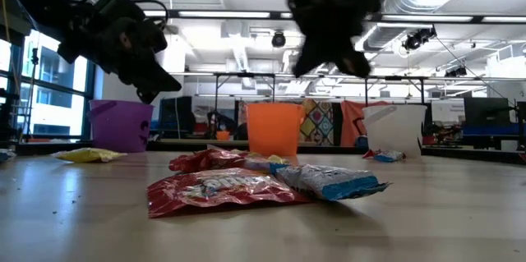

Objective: Organize candy in baskets
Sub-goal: Put the red candy into the violet bucket

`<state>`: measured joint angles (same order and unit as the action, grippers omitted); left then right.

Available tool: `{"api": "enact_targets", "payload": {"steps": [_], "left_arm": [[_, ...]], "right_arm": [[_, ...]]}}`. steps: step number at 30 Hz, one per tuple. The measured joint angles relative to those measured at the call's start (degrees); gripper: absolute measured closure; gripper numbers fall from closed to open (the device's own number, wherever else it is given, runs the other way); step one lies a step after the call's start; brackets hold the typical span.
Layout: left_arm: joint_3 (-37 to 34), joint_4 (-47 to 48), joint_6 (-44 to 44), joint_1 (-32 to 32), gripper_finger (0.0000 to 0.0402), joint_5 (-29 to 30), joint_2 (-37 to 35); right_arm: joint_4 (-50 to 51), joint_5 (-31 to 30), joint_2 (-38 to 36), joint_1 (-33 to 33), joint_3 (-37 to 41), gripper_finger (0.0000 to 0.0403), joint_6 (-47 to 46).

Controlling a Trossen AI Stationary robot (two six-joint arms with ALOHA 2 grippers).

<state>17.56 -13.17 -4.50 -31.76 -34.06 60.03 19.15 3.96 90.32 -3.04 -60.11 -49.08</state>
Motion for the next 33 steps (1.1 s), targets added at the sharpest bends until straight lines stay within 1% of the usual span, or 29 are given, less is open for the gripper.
{"api": "enact_targets", "payload": {"steps": [2, 4, 7, 9, 13, 18, 21, 25, 29, 33], "left_arm": [[0.0, 0.06, -1.33, 1.44, 0.0402, 1.16, 0.0], [0.0, 1.05, -2.31, 3.55, 0.0401, 3.98, 0.0], [0.23, 5.4, -2.46, 7.77, 0.0402, 8.55, 0.0], [0.71, 7.69, -3.71, 10.8, 0.0401, 10.57, 0.0], [0.76, 8.07, -11.78, 16.71, 0.0392, 13.49, 0.0], [0.79, 9.15, -21.39, 23.83, 0.0355, 19.55, 0.03], [0.79, 8.38, -26.73, 28.39, 0.0324, 22.74, 0.41], [0.79, 6.87, -31.3, 33.6, 0.0284, 26.3, 1.81], [0.79, 4.62, -35.03, 36.21, 0.0255, 27.86, 4.73], [0.94, 1.77, -37.28, 36.83, 0.0242, 28.23, 8.6]], "right_arm": [[-1.87, 1.65, -4.13, 0.97, 5.3, 0.0403, 0.04], [-3.12, 2.65, -8.3, 2.11, 9.99, 0.0403, 0.32], [-3.88, 3.45, -14.19, 3.84, 15.43, 0.0403, 1.59], [-4.06, 4.01, -17.94, 5.07, 18.08, 0.0403, 2.94], [-3.49, 6.61, -24.5, 7.39, 22.11, 0.0403, 5.63], [0.9, 7.85, -30.44, 9.48, 23.56, 0.0403, 10.96], [3.28, 9.11, -32.6, 10.75, 23.56, 0.0403, 14.42], [6.41, 9.58, -34.35, 12.16, 23.56, 0.0403, 18.05], [8.53, 9.68, -34.91, 13.45, 23.56, 0.0403, 20.53], [9.43, 10.04, -34.93, 14.15, 23.56, 0.0403, 22.58]]}}
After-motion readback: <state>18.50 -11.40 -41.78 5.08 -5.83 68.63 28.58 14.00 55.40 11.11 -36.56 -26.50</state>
